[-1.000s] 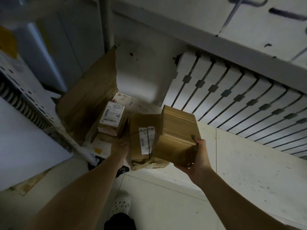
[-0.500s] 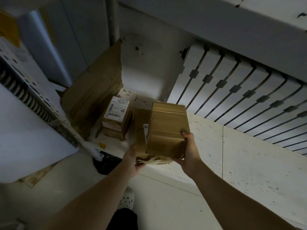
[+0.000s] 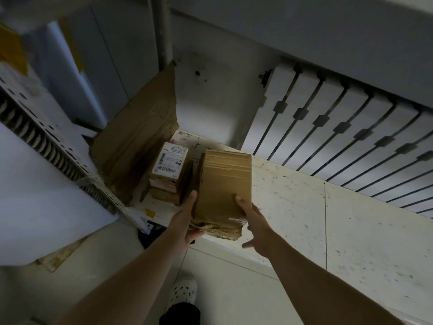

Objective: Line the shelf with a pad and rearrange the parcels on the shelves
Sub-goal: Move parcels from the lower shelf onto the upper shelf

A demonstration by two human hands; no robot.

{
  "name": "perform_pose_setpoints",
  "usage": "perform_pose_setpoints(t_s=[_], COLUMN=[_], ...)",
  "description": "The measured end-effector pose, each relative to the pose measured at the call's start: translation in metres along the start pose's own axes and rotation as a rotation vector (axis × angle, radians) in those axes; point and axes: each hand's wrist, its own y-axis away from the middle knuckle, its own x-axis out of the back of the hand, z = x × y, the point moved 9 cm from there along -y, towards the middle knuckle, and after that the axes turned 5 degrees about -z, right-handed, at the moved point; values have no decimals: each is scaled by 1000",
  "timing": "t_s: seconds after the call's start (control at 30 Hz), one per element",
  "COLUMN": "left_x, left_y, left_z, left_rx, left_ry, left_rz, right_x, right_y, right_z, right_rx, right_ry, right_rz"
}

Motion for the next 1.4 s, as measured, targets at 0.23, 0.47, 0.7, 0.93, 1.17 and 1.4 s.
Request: perform_pose_setpoints(t_s=[0.23,0.47,0.7,0.93,1.17,1.4], left_x=[6,1,-10,-54,-167,-298], left_y=[-9,-13,35,120,252,424], left_z=[19,40,47,64,92,129], left_rx=[-41,-97,-32,65,-96,-384], left_ry=[-33,-32,-99,-161,-665,-1075], left_rz=[13,48,75,101,-169,-521], right_x=[-30,-37,-11,38,97,164], right_y=[-15,-25,26,142,301,456], right_z=[-9,-20,-30,-75,-103,-119], right_rx=[73,13,23,225,498,763], right_ry=[-151,-60,38,14,111,227], right_rz=[-58,-67,16,76,41,65])
